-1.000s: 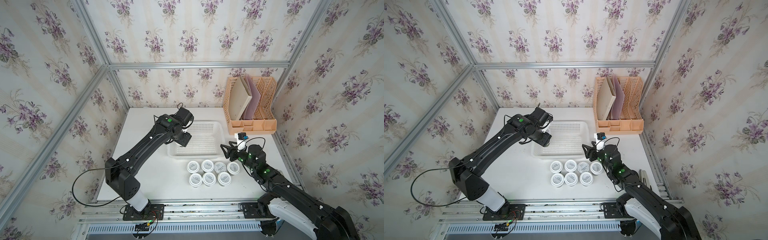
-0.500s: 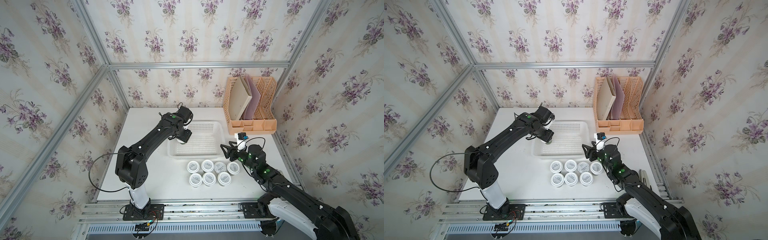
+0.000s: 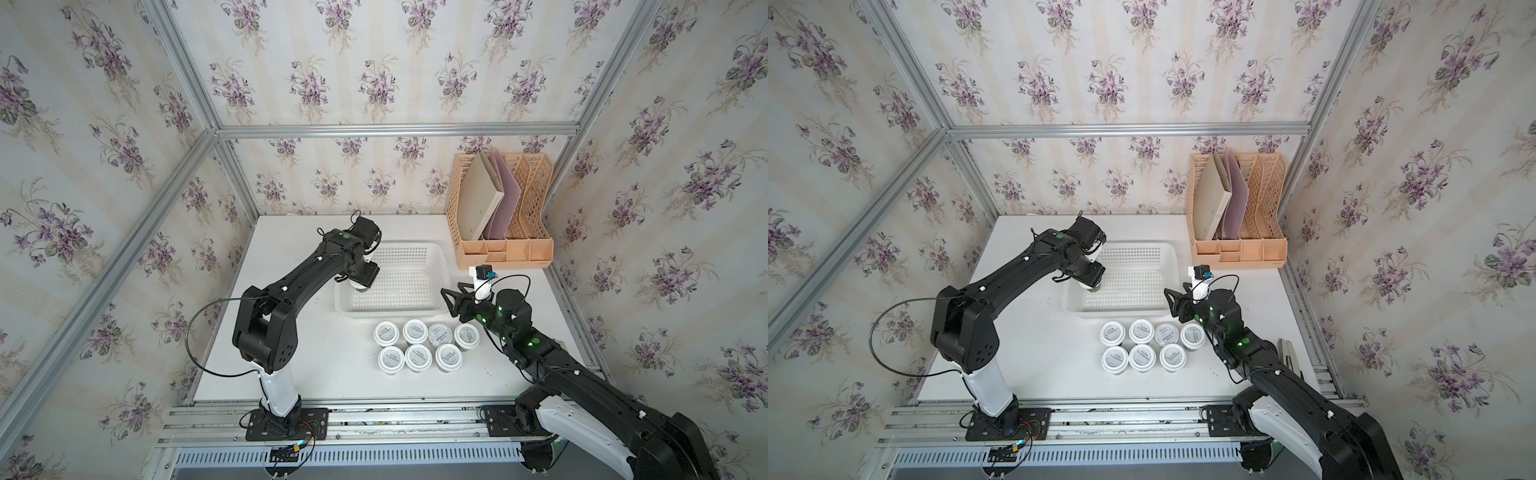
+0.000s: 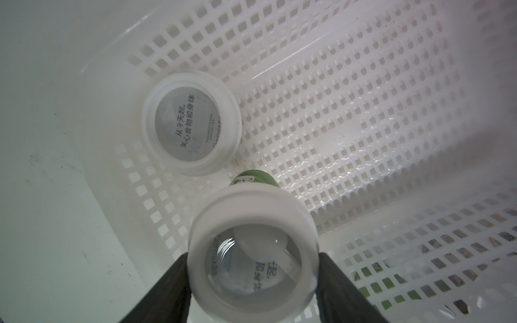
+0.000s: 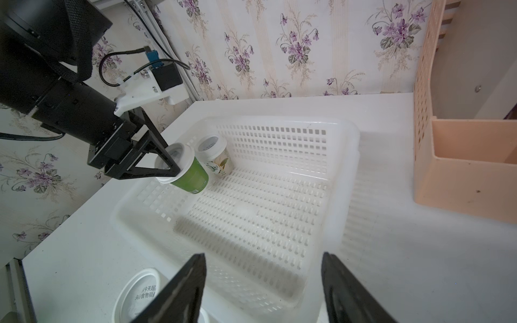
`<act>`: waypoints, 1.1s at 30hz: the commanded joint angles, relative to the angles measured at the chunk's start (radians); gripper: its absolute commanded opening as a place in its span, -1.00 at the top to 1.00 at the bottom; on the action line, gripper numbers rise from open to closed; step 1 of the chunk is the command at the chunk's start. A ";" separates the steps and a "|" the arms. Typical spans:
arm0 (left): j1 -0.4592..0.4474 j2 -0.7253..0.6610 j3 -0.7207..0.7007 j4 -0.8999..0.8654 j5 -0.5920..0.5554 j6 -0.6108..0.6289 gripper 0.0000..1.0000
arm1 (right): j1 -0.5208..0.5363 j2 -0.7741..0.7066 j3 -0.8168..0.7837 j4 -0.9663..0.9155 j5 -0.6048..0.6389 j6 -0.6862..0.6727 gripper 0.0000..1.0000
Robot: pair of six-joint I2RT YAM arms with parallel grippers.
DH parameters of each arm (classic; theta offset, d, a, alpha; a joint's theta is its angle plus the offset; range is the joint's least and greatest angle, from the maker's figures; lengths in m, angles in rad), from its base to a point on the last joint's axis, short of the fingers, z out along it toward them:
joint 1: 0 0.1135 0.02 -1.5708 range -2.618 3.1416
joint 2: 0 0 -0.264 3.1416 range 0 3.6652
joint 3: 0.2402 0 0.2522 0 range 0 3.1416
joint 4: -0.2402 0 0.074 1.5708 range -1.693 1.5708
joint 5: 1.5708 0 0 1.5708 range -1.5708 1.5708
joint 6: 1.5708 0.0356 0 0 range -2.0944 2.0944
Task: Put the yogurt in the basket
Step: Place the yogurt in the basket.
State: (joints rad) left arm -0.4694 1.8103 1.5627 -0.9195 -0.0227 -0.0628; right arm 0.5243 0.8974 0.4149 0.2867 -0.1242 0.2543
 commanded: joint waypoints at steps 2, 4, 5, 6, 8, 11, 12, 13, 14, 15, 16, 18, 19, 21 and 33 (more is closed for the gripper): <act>0.011 0.009 -0.008 0.028 -0.006 0.008 -0.38 | 0.002 0.000 0.007 0.006 0.000 -0.009 -0.40; 0.018 0.016 -0.009 0.034 -0.009 0.009 -0.38 | 0.001 -0.002 0.007 0.006 0.000 -0.009 -0.39; 0.021 0.020 -0.009 0.037 -0.011 0.010 -0.38 | 0.002 -0.003 0.007 0.006 0.000 -0.009 -0.40; 0.023 0.024 -0.010 0.042 -0.011 0.010 -0.39 | 0.001 -0.002 0.007 0.006 0.000 -0.009 -0.40; 0.028 0.032 -0.014 0.050 -0.009 0.010 -0.38 | 0.001 -0.003 0.008 0.006 -0.001 -0.009 -0.40; 0.034 0.040 -0.025 0.062 -0.010 0.010 -0.39 | 0.001 -0.002 0.007 0.006 0.000 -0.009 -0.40; 0.036 0.042 -0.030 0.070 -0.007 0.010 -0.39 | 0.001 -0.002 0.007 0.006 0.001 -0.009 -0.40; 0.038 0.045 -0.035 0.074 -0.005 0.008 -0.39 | 0.002 -0.003 0.008 0.006 0.000 -0.009 -0.40; 0.040 0.047 -0.039 0.079 -0.004 0.007 -0.39 | 0.002 -0.003 0.008 0.006 -0.001 -0.009 -0.40; 0.044 0.049 -0.044 0.086 -0.001 0.007 -0.39 | 0.002 -0.002 0.007 0.006 -0.001 -0.009 -0.40; 0.045 0.050 -0.046 0.091 0.007 0.004 -0.39 | 0.001 -0.001 0.007 0.006 -0.002 -0.009 -0.40; 0.048 0.053 -0.053 0.100 0.018 0.003 -0.40 | 0.002 -0.001 0.007 0.008 -0.001 -0.009 -0.40; 0.049 0.054 -0.054 0.103 0.019 0.001 -0.40 | 0.002 0.000 0.007 0.007 -0.002 -0.009 -0.40; 0.051 0.055 -0.058 0.113 0.025 -0.002 -0.41 | 0.002 0.002 0.009 0.007 -0.002 -0.009 -0.40; 0.056 0.073 -0.050 0.117 0.037 -0.005 -0.49 | 0.001 0.012 0.013 0.005 -0.005 -0.009 -0.40</act>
State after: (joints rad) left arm -0.4145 1.8832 1.5074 -0.8154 0.0071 -0.0635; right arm 0.5243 0.9062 0.4164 0.2867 -0.1249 0.2508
